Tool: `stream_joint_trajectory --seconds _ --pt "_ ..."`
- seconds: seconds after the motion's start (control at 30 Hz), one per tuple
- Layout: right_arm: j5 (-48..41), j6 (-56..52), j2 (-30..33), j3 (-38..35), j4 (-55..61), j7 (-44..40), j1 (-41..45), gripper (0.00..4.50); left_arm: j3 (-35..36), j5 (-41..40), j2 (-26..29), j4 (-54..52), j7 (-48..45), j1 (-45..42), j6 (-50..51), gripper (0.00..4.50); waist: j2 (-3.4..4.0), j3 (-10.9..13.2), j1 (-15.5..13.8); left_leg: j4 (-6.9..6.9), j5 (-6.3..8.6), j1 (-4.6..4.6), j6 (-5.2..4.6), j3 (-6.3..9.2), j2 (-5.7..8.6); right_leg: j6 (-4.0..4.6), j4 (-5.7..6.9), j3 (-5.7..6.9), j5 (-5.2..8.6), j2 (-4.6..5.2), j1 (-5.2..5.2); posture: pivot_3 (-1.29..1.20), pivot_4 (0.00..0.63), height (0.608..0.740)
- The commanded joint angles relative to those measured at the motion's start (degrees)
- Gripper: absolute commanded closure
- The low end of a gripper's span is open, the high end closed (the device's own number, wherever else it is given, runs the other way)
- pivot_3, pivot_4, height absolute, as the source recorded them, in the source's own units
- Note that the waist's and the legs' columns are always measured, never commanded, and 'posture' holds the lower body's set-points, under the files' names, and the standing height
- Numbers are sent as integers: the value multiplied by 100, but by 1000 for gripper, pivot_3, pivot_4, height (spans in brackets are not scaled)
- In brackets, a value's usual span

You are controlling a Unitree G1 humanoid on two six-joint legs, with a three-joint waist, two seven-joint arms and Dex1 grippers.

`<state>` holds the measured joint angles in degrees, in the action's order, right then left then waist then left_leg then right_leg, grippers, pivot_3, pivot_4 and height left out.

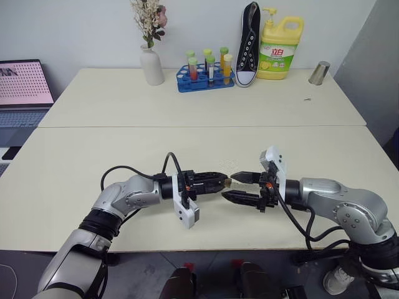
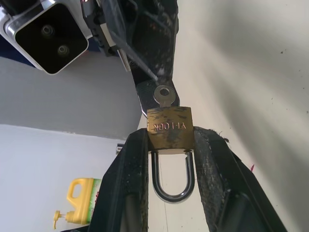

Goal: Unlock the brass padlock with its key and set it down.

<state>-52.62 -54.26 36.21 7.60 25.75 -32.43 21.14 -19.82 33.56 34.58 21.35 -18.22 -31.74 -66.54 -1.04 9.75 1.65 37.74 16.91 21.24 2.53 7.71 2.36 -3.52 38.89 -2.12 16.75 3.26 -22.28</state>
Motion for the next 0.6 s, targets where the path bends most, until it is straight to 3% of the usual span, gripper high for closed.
stream_joint_trajectory --seconds 0.03,0.17,0.43,0.6 --pt "1 -45 -165 -130 -33 -4 168 609 20 -202 -3 -106 39 -94 -9 3541 0 0 5 0 0 0 0 0 0 0 0 0 0 -1 0 0 150 740" --pt "17 -120 -226 -124 -84 -85 209 1496 22 -206 0 -131 36 -83 11 3541 0 0 1 0 0 0 0 0 0 0 0 0 0 0 0 0 150 740" --pt "110 -170 -276 -78 -75 -227 244 4371 25 -222 -10 -185 40 -29 44 3541 0 0 2 0 0 -1 0 0 2 0 1 0 0 0 -1 0 150 740" --pt "183 -170 -280 -74 -52 -298 243 4368 26 -241 -8 -172 42 -21 49 3541 0 0 2 0 0 0 0 0 2 0 1 0 0 0 -1 0 150 740"
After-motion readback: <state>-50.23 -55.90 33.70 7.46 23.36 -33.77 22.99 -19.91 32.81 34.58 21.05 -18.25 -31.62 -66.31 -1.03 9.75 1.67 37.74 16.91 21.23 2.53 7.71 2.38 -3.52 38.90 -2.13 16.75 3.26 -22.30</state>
